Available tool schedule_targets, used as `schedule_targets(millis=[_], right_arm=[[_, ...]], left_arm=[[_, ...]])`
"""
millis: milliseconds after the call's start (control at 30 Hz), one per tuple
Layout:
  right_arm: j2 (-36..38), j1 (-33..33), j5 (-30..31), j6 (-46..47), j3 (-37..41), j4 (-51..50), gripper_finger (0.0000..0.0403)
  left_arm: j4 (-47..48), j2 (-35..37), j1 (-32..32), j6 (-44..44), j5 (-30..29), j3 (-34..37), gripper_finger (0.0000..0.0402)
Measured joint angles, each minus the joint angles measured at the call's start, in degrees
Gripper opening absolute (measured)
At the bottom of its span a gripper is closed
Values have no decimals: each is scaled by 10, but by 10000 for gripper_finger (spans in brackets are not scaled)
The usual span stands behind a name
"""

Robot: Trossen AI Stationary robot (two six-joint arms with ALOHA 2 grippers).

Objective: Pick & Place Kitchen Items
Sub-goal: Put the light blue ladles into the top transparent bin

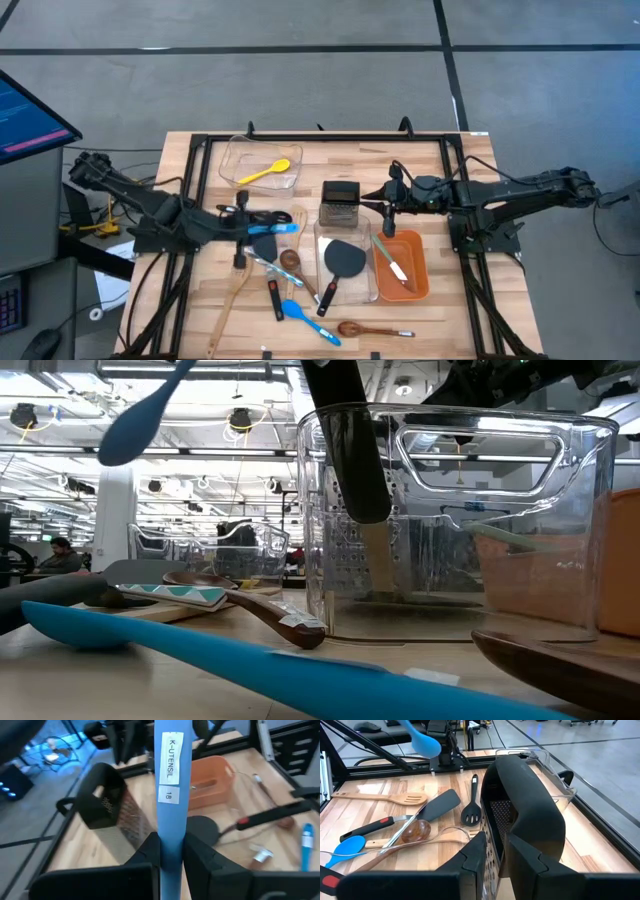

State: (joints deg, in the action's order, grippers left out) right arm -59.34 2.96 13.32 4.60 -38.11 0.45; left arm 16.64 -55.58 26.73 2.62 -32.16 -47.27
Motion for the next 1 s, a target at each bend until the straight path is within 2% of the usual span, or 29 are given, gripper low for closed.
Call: schedule_targets(millis=[467, 1000], right_arm=[[0, -9, 0, 0, 0, 5, 63], [0, -9, 0, -19, 0, 84, 63]], left_arm=[[-33, -13, -86, -3, 0, 0, 30], [-82, -66, -95, -5, 0, -1, 30]])
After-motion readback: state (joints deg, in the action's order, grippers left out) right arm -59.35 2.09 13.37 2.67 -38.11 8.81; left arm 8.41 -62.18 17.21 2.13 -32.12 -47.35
